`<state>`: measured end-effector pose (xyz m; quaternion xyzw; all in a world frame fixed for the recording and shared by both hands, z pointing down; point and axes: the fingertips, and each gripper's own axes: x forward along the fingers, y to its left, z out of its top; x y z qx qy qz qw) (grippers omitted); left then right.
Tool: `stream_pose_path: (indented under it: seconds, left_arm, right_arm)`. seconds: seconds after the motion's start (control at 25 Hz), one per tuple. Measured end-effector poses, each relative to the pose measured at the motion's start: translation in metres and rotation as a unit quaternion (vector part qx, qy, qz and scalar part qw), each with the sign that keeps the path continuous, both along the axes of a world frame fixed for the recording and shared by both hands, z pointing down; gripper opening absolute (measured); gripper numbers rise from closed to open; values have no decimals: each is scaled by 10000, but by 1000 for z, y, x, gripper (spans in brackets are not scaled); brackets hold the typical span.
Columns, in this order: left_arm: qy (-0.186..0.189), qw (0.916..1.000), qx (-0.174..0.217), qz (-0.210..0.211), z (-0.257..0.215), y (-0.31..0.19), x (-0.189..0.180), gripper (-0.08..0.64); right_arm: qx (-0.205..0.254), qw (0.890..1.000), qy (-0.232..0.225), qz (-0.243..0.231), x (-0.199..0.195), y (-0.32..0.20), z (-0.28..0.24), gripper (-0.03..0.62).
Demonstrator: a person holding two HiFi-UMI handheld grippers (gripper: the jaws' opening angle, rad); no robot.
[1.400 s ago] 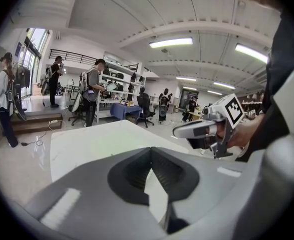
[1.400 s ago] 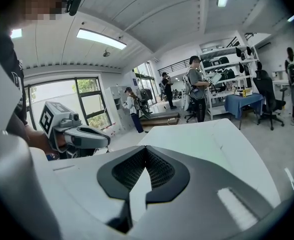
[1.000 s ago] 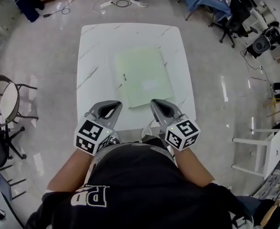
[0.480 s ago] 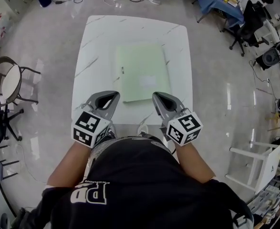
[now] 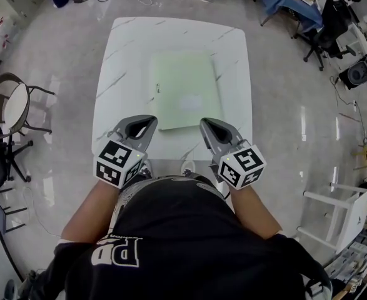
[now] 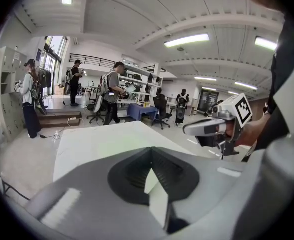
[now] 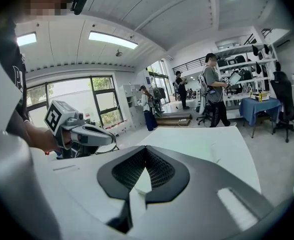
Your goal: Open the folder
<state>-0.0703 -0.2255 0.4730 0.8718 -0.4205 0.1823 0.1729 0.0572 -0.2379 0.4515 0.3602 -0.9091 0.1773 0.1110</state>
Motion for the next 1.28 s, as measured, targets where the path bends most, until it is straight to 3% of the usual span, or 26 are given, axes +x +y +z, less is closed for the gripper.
stream_pose_path:
  seconds: [0.24, 0.56, 1.0, 1.28]
  left_arm:
    - [-456, 9983, -238, 271, 59, -4, 3, 54]
    - [-1099, 9870, -877, 775, 153, -5, 9, 54]
    - [-1399, 9803, -949, 1018, 178, -8, 18, 54]
    - [-1167, 9829, -967, 1044, 179, -9, 18, 55]
  right_arm:
    - [84, 9999, -36, 79, 4, 1, -7, 0]
    - [89, 9999, 20, 114, 6, 7, -6, -2]
    - [60, 9997, 56, 238, 14, 12, -3, 0]
    - [115, 9994, 79, 305, 19, 11, -4, -2]
